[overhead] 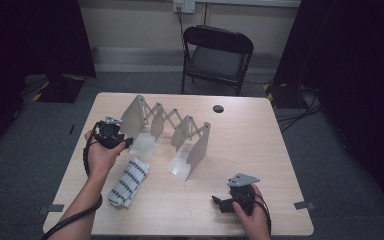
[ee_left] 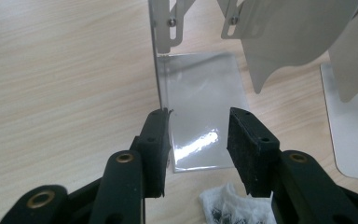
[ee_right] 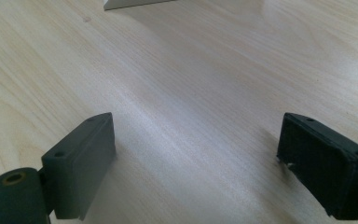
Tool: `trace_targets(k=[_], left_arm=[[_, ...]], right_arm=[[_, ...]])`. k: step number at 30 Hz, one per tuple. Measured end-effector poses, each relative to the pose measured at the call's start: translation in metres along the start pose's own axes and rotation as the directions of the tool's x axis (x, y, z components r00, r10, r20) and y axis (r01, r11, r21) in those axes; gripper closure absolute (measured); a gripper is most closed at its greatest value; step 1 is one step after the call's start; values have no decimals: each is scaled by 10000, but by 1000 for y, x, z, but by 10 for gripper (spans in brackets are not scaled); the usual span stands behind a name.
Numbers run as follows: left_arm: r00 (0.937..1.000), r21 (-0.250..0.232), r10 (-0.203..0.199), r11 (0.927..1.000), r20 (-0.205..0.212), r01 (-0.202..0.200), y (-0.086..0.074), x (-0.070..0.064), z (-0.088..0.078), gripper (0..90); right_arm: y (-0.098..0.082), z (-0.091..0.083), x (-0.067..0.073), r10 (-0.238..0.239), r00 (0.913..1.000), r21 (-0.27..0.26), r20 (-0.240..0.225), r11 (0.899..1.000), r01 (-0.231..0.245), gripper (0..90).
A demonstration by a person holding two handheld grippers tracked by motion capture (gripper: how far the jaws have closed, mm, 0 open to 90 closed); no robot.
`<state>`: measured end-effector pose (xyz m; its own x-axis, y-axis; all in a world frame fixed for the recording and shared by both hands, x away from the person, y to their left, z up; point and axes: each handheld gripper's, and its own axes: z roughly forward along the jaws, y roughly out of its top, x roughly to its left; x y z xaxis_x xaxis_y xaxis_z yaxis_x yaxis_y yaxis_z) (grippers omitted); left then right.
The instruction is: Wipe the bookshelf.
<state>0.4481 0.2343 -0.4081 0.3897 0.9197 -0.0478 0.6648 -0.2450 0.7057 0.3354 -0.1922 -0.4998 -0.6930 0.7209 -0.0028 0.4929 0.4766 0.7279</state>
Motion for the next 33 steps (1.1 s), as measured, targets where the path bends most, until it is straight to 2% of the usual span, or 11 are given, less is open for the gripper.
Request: trace_targets(k=[6, 8, 10, 14, 17, 21, 24, 28, 29, 31, 33], left_arm=[[9999, 181, -113, 9998, -111, 115, 7, 3, 2, 619], [9994, 259, -298, 9992, -182, 302, 7, 3, 4, 617], [9991, 379, -241, 9990, -361, 255, 5, 4, 5, 606], [9986, 584, -322, 9977, -427, 347, 3, 8, 6, 604], [9984, 448, -383, 9982, -420, 402, 2, 10, 6, 604], [9991, 274, -133, 9995, -402, 144, 7, 8, 5, 607], [9997, 175, 68, 9998, -227, -64, 11, 3, 6, 650], [9991, 310, 219, 9993, -360, -208, 14, -2, 7, 748], [9981, 392, 304, 9988, -534, -284, 15, -5, 7, 806], [9969, 450, 192, 9989, -766, -158, 17, -7, 4, 863], [9962, 571, 131, 9983, -864, -82, 19, -10, 2, 881]], right_arm=[[0, 0, 0, 1, 10000, 1, -1, 10000, -1, 106], [0, 0, 0, 1, 10000, -1, -1, 10000, -1, 106], [0, 0, 0, 0, 10000, -1, -1, 10000, 0, 106], [0, 0, 0, -1, 10000, 0, -3, 10000, 1, 106], [0, 0, 0, -2, 10000, 0, -4, 10000, 2, 106], [0, 0, 0, 1, 10000, 1, -7, 10000, -1, 106], [0, 0, 0, -1, 10000, 5, -8, 10000, 1, 106], [0, 0, 0, -8, 10000, 2, -15, 10000, 8, 106], [0, 0, 0, -8, 10000, 1, -15, 10000, 8, 106], [0, 0, 0, -8, 10000, 1, -14, 10000, 8, 106], [0, 0, 0, -6, 10000, 1, -14, 10000, 6, 106]])
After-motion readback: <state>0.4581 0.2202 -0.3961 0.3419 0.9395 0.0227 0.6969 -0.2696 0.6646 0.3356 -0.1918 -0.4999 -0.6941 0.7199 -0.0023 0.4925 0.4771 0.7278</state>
